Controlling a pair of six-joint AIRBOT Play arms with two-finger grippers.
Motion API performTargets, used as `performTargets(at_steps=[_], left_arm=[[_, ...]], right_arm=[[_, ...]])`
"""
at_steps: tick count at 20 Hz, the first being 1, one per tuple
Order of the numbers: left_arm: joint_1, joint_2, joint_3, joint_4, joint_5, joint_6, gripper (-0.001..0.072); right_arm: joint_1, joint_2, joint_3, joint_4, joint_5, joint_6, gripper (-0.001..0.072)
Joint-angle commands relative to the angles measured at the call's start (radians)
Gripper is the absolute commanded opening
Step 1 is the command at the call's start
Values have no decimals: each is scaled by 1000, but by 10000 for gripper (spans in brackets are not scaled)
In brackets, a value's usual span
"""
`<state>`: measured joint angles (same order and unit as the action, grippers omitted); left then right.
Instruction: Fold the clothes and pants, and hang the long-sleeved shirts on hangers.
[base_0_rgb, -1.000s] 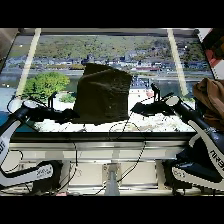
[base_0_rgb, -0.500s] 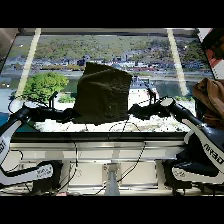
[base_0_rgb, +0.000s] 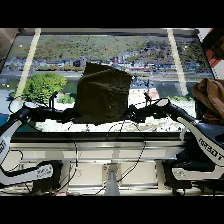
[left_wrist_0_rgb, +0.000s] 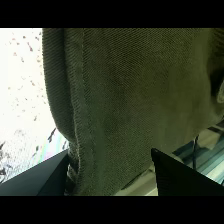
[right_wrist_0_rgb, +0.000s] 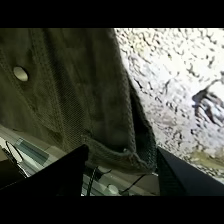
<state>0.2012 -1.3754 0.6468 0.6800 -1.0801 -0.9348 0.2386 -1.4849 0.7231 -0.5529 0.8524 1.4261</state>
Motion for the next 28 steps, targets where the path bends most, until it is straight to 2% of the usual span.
performTargets(at_steps=[1,2,4,5,7,8,9,11,14,16,20,22,23,28], left_arm=[[1,1,1,-2,-3,0,599],[1,1,1,-2,-6,0,599],[1,1,1,-11,-6,0,594],[1,1,1,-25,-6,0,514],[1,1,1,-68,-5,1,263],[1,1,1,-92,-5,1,148],[1,1,1,-108,-5,1,81],[1,1,1,-117,-5,1,66],[2,6,3,-117,-13,1,42],[2,13,17,-137,-52,2,42],[2,60,78,-322,-198,108,41],[2,121,119,-453,-243,166,40],[2,158,144,-489,-246,166,40],[2,405,319,-505,-240,166,40]], right_arm=[[47,-9,-1,-2,-57,1,451],[50,-9,0,-2,-64,1,353],[47,-6,3,-6,-63,-8,300],[43,-5,5,-7,-64,-8,280],[42,-5,15,-12,-64,-12,273],[42,-3,22,-11,-63,-18,206],[42,6,24,-11,-63,-25,165],[42,34,24,-34,-62,-34,78],[42,110,24,-121,-60,-44,78],[42,187,24,-137,-59,-95,78],[43,378,24,-129,-61,-147,78],[43,493,24,-129,-79,-148,77],[43,549,26,-128,-89,-148,77],[43,794,117,-136,-88,-166,77]])
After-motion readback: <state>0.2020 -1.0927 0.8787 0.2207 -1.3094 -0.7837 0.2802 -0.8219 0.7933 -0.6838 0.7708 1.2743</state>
